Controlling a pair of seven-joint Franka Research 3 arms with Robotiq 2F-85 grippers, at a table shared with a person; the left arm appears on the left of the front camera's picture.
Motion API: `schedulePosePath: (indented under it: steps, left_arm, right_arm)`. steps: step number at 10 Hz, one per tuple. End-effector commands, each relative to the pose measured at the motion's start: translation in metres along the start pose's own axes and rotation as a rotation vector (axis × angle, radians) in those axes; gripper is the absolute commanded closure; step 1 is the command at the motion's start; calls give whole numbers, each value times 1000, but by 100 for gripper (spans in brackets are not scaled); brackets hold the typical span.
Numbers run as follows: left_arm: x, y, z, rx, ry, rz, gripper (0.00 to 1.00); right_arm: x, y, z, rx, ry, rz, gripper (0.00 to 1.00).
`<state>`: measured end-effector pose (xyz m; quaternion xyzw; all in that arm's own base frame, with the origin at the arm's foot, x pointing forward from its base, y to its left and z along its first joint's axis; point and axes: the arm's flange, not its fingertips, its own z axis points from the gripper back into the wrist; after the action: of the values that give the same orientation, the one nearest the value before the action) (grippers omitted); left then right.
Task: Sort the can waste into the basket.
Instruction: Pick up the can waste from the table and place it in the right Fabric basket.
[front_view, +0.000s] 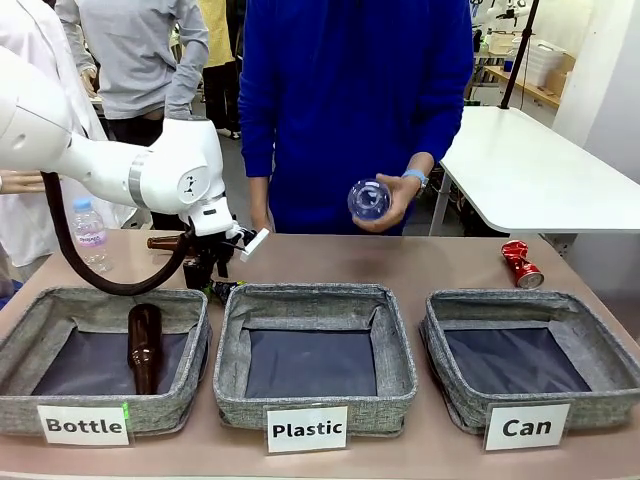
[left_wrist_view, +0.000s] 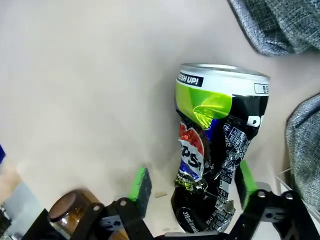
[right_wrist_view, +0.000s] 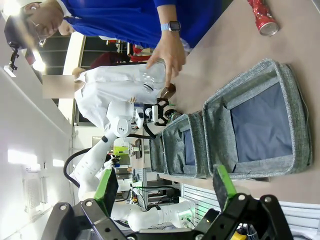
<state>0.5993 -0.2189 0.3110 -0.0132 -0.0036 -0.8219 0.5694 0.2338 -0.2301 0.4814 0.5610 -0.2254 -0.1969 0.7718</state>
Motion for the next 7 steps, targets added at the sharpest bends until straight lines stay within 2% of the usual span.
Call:
schedulePosePath:
  steps: [1,3,4,5,7]
  left_arm:
    - [4,7,5,-17,25,8,100]
    - [4,6,6,-9,12,11,100]
    - [3,6,8,-1,1,21,86]
    - [0,6,13,10,-21,41,96]
    - [-17,-13,43,105,-95,149,100]
  right_arm:
    - [3,1,1,19,-8,24,0]
    - [3,1,1,19,-8,24,0]
    - [3,1,1,19,-8,24,0]
    - [3,1,1,19,-8,24,0]
    - [3,1,1,19,-8,24,0]
